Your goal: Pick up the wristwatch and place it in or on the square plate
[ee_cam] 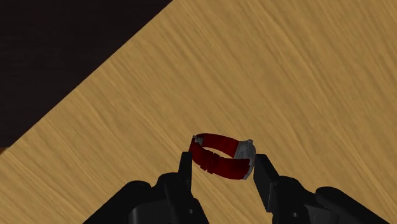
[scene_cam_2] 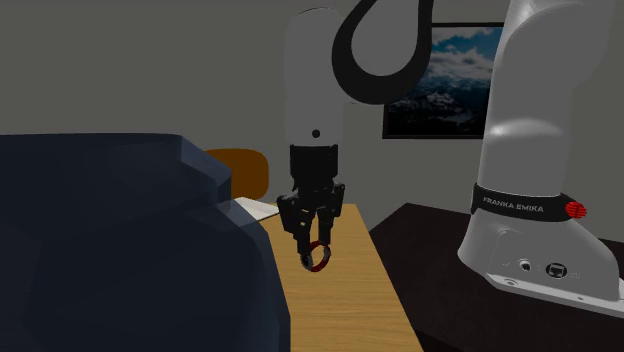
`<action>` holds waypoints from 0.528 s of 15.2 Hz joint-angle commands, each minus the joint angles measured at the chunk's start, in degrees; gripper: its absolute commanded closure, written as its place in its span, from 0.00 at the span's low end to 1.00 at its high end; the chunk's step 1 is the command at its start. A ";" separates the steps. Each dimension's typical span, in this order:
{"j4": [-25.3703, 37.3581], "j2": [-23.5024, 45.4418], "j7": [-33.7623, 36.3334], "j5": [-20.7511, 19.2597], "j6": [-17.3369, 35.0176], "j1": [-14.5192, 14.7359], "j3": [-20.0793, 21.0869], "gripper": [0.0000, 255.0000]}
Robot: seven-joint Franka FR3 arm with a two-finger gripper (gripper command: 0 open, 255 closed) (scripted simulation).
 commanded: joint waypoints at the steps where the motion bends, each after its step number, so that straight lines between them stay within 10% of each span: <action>1: -0.03 0.04 0.01 -0.01 -0.01 0.00 0.00 1.00; 8: 0.29 -8.32 -3.85 5.71 -8.30 3.53 -2.39 1.00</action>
